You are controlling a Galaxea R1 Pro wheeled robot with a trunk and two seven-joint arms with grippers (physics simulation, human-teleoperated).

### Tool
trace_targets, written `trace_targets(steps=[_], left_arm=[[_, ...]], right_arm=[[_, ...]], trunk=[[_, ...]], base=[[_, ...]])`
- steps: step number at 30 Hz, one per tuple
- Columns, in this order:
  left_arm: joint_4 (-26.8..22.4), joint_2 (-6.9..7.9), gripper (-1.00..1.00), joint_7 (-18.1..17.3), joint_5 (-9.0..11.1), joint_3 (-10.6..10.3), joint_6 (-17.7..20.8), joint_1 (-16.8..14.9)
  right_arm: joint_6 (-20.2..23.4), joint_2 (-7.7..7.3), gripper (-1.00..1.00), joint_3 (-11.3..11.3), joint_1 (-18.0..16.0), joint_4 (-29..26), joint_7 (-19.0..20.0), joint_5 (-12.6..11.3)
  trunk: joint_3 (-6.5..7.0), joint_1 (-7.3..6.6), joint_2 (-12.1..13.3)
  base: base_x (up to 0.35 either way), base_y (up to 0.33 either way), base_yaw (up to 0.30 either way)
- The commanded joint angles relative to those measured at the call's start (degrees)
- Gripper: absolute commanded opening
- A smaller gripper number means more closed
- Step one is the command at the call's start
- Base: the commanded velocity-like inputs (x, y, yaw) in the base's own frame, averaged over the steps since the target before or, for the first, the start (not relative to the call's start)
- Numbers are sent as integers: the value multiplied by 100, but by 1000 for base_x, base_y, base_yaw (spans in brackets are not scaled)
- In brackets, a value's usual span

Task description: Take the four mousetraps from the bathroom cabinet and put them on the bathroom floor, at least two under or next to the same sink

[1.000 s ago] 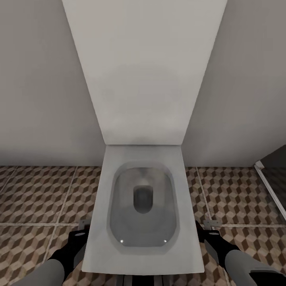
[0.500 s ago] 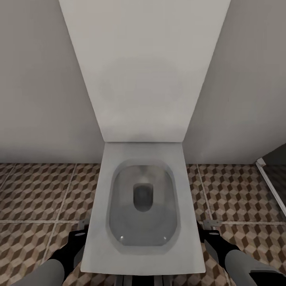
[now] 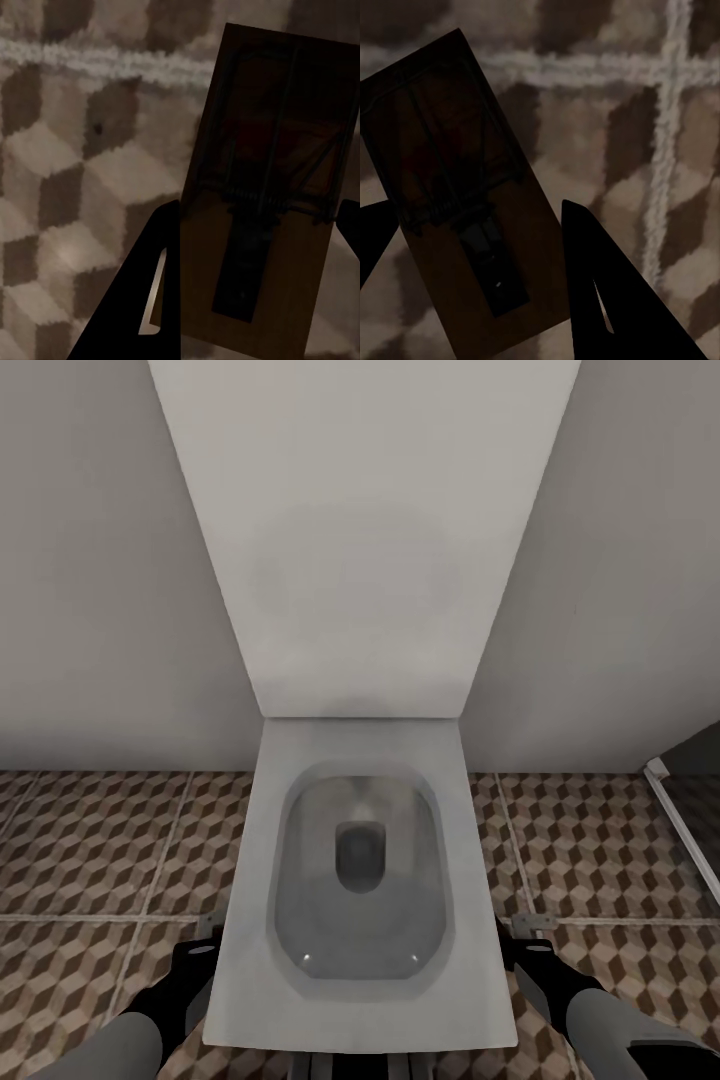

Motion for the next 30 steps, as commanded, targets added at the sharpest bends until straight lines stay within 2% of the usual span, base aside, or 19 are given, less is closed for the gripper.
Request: trace_targets(steps=[1, 30], left_arm=[[-15, 7, -100, 42, 28, -48, 38, -1], [-15, 7, -100, 42, 28, -48, 38, -1]], right_arm=[[37, 0, -100, 11, 2, -13, -1, -6], [67, 0, -100, 16, -1, -13, 23, -8]], trunk=[[-3, -1, -1], [-3, -1, -1]], base=[[0, 0, 0], [0, 0, 0]])
